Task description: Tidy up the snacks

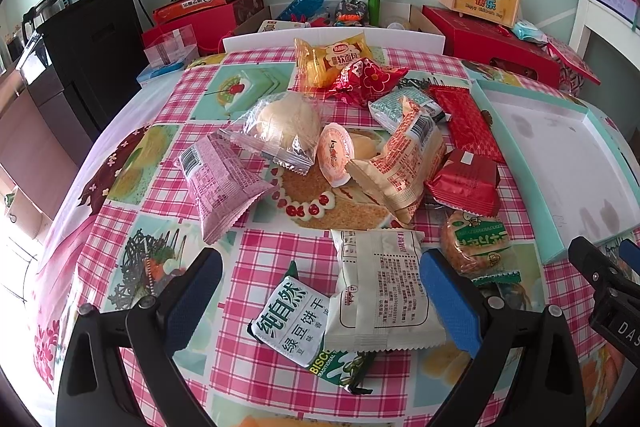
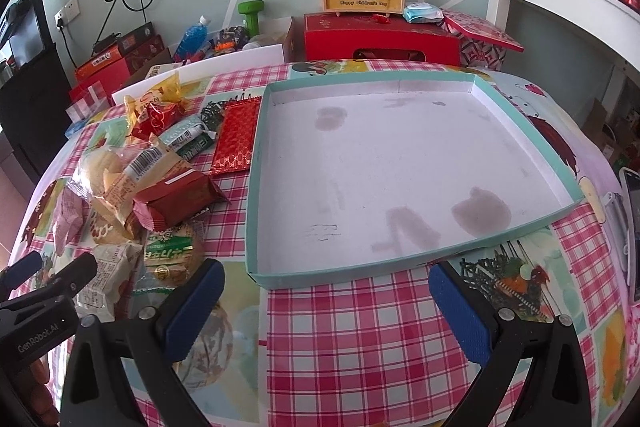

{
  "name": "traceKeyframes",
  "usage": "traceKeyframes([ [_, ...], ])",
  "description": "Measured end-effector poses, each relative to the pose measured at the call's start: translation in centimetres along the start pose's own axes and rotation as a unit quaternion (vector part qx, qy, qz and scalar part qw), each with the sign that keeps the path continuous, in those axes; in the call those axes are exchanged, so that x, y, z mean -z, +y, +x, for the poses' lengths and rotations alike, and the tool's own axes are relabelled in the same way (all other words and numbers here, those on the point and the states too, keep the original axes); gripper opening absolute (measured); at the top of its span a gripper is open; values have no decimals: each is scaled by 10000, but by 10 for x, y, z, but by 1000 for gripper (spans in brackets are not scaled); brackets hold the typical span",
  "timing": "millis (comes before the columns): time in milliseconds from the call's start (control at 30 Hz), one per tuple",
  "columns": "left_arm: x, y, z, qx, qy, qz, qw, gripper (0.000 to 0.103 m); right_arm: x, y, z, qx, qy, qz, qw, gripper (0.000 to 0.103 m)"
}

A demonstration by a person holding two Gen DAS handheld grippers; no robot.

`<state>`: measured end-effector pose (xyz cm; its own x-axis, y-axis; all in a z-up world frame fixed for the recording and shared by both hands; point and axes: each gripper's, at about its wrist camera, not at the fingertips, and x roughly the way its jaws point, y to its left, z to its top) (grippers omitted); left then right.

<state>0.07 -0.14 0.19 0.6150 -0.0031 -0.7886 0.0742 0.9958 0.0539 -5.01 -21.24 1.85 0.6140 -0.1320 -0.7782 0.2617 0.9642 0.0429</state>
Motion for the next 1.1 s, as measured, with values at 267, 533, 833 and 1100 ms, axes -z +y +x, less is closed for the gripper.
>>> traceKeyframes([
  [267,-1,0,0,1,8,1,10000,99,0,-1,1,1,32,-7,10000,103],
  [533,0,1,0,-10,17,3,10000,99,1,0,2,16,74,-47,10000,103],
  [833,2,1,1,-18,17,9,10000,99,1,2,3,21,92,-71,9999,103],
  [1100,3,1,2,-25,42,29,10000,99,2,3,4,35,130,-119,9998,103],
])
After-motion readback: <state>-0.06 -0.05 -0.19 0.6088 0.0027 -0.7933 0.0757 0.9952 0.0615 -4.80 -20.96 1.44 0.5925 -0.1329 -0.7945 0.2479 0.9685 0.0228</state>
